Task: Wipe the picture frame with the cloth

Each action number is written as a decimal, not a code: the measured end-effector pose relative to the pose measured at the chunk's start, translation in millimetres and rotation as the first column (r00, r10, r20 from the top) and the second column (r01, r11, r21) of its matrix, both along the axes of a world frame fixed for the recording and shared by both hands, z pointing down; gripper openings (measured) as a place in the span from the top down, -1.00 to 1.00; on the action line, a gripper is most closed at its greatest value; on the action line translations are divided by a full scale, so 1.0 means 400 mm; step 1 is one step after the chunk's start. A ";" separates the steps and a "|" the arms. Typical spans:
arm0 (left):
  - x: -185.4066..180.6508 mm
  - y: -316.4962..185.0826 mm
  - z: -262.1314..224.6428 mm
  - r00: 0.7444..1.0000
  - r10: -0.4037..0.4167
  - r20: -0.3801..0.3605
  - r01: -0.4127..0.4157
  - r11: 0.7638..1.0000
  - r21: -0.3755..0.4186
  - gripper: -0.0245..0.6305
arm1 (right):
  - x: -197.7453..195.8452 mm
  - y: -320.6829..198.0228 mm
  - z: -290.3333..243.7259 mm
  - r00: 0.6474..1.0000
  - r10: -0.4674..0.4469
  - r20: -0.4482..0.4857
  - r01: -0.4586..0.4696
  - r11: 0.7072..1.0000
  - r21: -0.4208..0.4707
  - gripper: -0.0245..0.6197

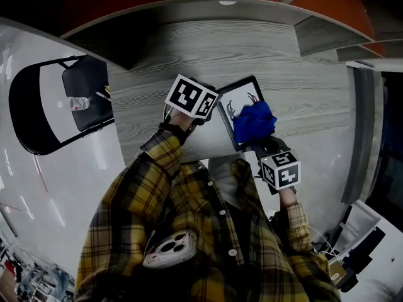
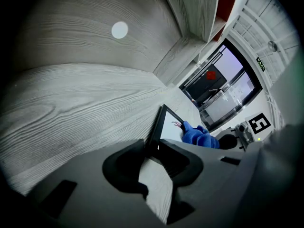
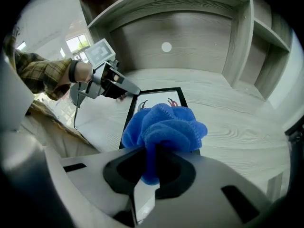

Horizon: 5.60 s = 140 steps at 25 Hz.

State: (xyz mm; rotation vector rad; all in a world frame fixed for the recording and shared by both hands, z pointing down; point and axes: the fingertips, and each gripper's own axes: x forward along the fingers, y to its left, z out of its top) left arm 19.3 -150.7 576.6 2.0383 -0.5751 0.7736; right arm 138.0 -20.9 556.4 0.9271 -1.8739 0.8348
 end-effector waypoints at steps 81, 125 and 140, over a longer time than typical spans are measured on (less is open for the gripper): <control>-0.099 0.011 -0.295 0.983 -0.110 -0.143 0.147 0.950 0.277 0.66 | -0.087 -0.197 -0.458 0.989 0.012 0.145 -0.082 0.867 0.492 0.77; -0.153 0.126 -0.711 0.937 -0.059 -0.344 0.255 0.788 0.561 0.91 | -0.282 -0.171 -0.723 0.885 -0.179 0.430 -0.144 0.772 0.619 0.78; -0.150 0.124 -0.707 0.940 -0.064 -0.335 0.255 0.786 0.563 0.91 | -0.286 -0.166 -0.715 0.883 -0.179 0.434 -0.138 0.785 0.605 0.78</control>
